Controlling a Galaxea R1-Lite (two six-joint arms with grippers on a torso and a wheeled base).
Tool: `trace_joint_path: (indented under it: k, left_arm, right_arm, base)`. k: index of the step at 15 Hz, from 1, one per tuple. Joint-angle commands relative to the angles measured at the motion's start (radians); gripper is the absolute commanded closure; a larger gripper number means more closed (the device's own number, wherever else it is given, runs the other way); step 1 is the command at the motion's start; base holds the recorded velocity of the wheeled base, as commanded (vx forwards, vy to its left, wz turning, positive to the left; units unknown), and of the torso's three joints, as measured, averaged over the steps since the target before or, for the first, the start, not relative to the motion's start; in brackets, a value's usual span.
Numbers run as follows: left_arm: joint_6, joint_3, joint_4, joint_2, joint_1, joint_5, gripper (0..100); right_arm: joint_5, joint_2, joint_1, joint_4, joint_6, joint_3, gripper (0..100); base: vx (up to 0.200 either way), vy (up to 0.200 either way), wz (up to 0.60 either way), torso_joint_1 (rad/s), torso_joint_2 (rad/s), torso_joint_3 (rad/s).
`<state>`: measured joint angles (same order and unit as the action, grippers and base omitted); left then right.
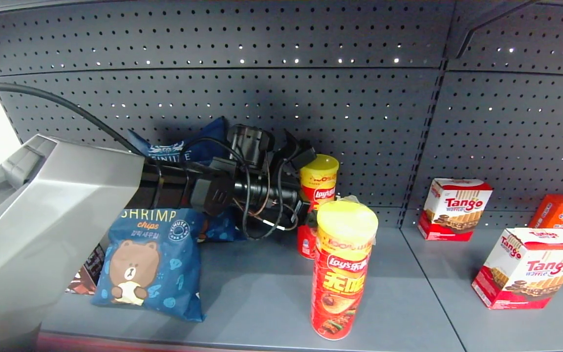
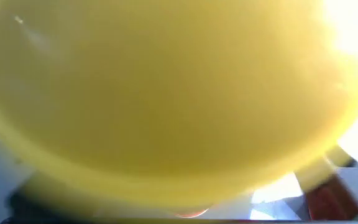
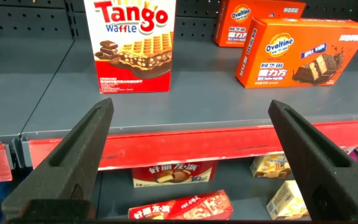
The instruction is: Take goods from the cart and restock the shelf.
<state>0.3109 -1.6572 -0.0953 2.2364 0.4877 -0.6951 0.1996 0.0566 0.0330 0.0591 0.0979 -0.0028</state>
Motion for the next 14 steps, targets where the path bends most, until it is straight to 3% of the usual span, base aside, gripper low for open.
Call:
trace_joint_path:
  k: [1,4,9,14]
  left_arm:
    - [0.001,0.045,0.000,-0.038,-0.008,0.002,0]
    - [0.005,0.114,0.000,-0.113,-0.027,0.008,0]
    - [0.054,0.223,0.000,-0.213,-0.037,0.054,0]
    - [0.059,0.261,-0.001,-0.236,-0.023,0.207,0]
  right_arm:
    - [0.000,0.002,-0.001,0.001,0.000,0.000,0]
    - [-0.002,0.002,-0.001,0.001,0.000,-0.002,0]
    - [-0.002,0.002,-0.001,0.002,0.000,0.000,0]
    - [-0.002,0.002,-0.001,0.002,0.000,0.000,0]
  base:
    - [0.000,0.000,0.00,0.000,0.00,0.000]
    - [0.000,0.000,0.00,0.000,0.00,0.000]
    - [0.000,0.000,0.00,0.000,0.00,0.000]
    - [0.000,0.000,0.00,0.000,0.00,0.000]
